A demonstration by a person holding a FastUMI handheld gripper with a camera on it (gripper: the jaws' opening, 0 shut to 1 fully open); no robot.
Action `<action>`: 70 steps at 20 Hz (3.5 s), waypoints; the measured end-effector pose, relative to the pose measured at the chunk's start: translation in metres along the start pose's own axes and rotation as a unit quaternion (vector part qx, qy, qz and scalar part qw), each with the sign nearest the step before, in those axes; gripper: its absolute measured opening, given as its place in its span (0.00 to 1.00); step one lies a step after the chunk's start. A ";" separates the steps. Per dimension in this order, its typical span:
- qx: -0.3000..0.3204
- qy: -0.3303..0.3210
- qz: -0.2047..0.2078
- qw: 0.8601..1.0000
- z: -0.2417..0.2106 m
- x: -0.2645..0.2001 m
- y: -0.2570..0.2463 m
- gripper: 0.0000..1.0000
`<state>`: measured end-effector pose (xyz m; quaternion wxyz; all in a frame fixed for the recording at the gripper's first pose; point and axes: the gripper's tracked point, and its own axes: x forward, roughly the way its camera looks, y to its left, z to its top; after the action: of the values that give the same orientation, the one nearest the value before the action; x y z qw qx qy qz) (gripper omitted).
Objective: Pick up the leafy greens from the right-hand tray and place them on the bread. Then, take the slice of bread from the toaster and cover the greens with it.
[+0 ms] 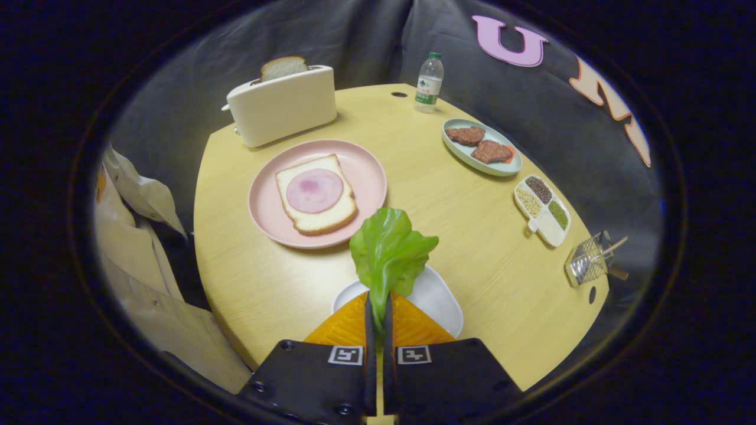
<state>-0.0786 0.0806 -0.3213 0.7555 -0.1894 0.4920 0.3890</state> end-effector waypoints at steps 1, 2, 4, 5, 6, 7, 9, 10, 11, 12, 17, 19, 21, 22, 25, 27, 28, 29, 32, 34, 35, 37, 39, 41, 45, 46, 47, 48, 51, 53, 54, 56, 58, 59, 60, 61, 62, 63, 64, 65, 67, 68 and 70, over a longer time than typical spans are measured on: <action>-0.003 -0.004 0.000 1.000 0.006 -0.002 0.003 0.08; -0.005 -0.007 0.002 1.000 0.013 -0.004 0.007 0.08; -0.012 -0.012 0.005 1.000 0.025 -0.005 0.014 0.08; -0.016 -0.014 0.006 1.000 0.030 -0.004 0.018 0.08; -0.021 -0.018 0.006 1.000 0.036 -0.004 0.021 0.08; -0.024 -0.020 0.009 0.999 0.041 -0.003 0.025 0.08; -0.027 -0.021 0.012 0.999 0.052 0.001 0.032 0.08; -0.030 -0.024 0.014 0.999 0.058 0.003 0.036 0.08; -0.031 -0.026 0.019 0.999 0.065 0.004 0.041 0.08; -0.033 -0.028 0.023 0.999 0.071 0.007 0.046 0.08; -0.050 -0.033 0.043 0.997 0.098 0.021 0.070 0.07; -0.054 -0.033 0.052 0.997 0.104 0.028 0.079 0.07; -0.059 -0.031 0.060 0.996 0.111 0.035 0.087 0.07; -0.060 -0.029 0.064 0.996 0.113 0.038 0.091 0.07; -0.061 -0.024 0.078 0.995 0.118 0.049 0.101 0.08; -0.063 -0.020 0.085 0.994 0.121 0.055 0.106 0.13; -0.065 -0.019 0.088 0.994 0.122 0.058 0.108 0.13; -0.065 -0.017 0.091 0.994 0.123 0.062 0.111 0.13; -0.065 -0.018 0.106 0.992 0.129 0.068 0.121 0.13; -0.066 -0.013 0.110 0.992 0.130 0.073 0.123 0.13; -0.064 -0.007 0.111 0.992 0.128 0.076 0.124 0.13; -0.064 0.005 0.108 0.992 0.124 0.084 0.120 0.21; -0.064 0.009 0.097 0.993 0.121 0.088 0.113 0.36; -0.055 0.006 0.091 0.994 0.123 0.091 0.109 0.50; -0.041 -0.003 0.086 0.995 0.128 0.088 0.107 0.80; -0.042 -0.006 0.080 0.996 0.130 0.087 0.105 0.88; -0.041 -0.012 0.074 0.996 0.132 0.087 0.104 0.95; -0.038 -0.020 0.067 0.997 0.138 0.085 0.103 1.00; -0.022 -0.051 0.057 0.997 0.161 0.072 0.108 1.00; -0.009 -0.074 0.055 0.996 0.184 0.062 0.114 1.00; -0.003 -0.084 0.055 0.995 0.194 0.059 0.117 1.00; 0.008 -0.090 0.047 0.995 0.211 0.054 0.120 1.00; 0.014 -0.088 0.040 0.995 0.224 0.050 0.124 1.00; 0.015 -0.090 0.040 0.995 0.233 0.049 0.128 1.00; 0.015 -0.093 0.041 0.995 0.241 0.047 0.131 1.00; 0.016 -0.095 0.043 0.994 0.248 0.045 0.136 1.00; 0.018 -0.097 0.045 0.994 0.257 0.043 0.139 1.00; 0.019 -0.101 0.046 0.994 0.266 0.042 0.143 1.00; 0.022 -0.105 0.045 0.993 0.276 0.041 0.144 1.00; 0.026 -0.109 0.047 0.993 0.284 0.040 0.148 1.00; 0.036 -0.123 0.060 0.990 0.303 0.039 0.157 1.00; 0.043 -0.129 0.064 0.989 0.312 0.039 0.160 1.00; 0.059 -0.138 0.075 0.986 0.328 0.036 0.168 1.00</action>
<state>-0.0051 0.4200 -0.1917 0.7948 -0.0516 0.4180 0.4369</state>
